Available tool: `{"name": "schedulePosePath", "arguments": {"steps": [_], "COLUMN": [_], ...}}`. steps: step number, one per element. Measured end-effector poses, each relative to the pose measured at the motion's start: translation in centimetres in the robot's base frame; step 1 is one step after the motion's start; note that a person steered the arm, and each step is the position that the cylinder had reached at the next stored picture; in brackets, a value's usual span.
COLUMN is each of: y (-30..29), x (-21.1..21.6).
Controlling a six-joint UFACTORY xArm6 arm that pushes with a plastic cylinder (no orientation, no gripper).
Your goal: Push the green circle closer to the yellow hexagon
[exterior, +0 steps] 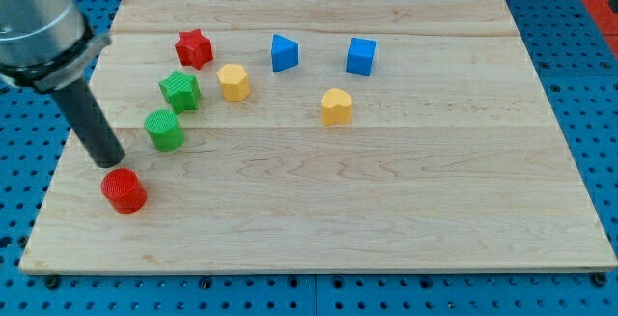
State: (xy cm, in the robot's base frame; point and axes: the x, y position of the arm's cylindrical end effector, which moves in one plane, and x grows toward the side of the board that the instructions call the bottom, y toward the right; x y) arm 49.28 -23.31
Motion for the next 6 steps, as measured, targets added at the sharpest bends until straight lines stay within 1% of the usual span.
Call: {"name": "schedulePosePath", "arguments": {"steps": [1, 2, 3, 4, 5, 6], "y": [2.1, 7.4, 13.3, 17.5, 15.0, 9.6], "x": [-2.0, -2.1, -4.8, -8.1, -6.3, -6.3]}}
